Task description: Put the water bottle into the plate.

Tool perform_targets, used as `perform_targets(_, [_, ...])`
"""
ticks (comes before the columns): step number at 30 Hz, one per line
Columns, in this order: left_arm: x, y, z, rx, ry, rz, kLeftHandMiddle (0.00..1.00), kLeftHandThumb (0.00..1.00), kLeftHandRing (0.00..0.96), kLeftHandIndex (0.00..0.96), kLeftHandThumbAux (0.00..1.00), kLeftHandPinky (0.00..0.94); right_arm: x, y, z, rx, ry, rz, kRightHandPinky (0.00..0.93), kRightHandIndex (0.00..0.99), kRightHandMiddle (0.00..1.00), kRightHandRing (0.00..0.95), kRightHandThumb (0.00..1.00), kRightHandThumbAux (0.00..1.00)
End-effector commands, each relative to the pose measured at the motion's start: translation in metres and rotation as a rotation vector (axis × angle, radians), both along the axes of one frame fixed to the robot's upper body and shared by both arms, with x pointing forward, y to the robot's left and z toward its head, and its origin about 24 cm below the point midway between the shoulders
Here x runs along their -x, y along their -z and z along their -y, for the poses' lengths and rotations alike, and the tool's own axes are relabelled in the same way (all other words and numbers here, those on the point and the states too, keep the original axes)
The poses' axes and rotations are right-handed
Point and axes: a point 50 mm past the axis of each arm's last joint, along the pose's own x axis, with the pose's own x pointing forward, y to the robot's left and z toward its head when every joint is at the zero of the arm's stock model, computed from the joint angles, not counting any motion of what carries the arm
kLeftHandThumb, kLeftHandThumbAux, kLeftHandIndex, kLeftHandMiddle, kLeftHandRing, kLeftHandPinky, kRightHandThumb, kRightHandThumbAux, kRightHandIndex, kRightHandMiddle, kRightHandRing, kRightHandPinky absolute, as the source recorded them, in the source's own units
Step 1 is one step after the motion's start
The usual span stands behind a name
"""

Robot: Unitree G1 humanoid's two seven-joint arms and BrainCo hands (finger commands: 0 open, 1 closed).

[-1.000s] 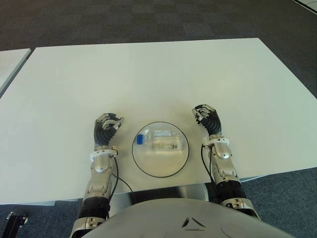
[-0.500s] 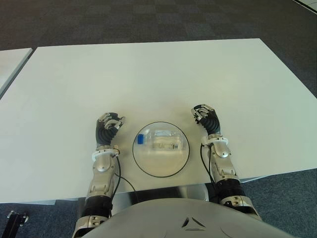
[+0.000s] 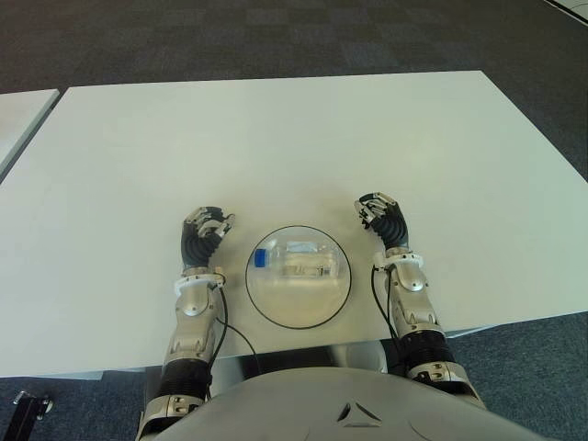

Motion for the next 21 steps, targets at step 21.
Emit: perform_targets(21, [0.007, 0.0067, 0.0023, 0.009, 0.003, -0.039, 0.558, 0.704, 0.538, 0.432, 0.715, 0.518, 0.0016, -0.0027, -0.0043, -0.017, -0.01, 0.011, 0.722, 0.436, 0.691, 0.698, 0.709, 0.726])
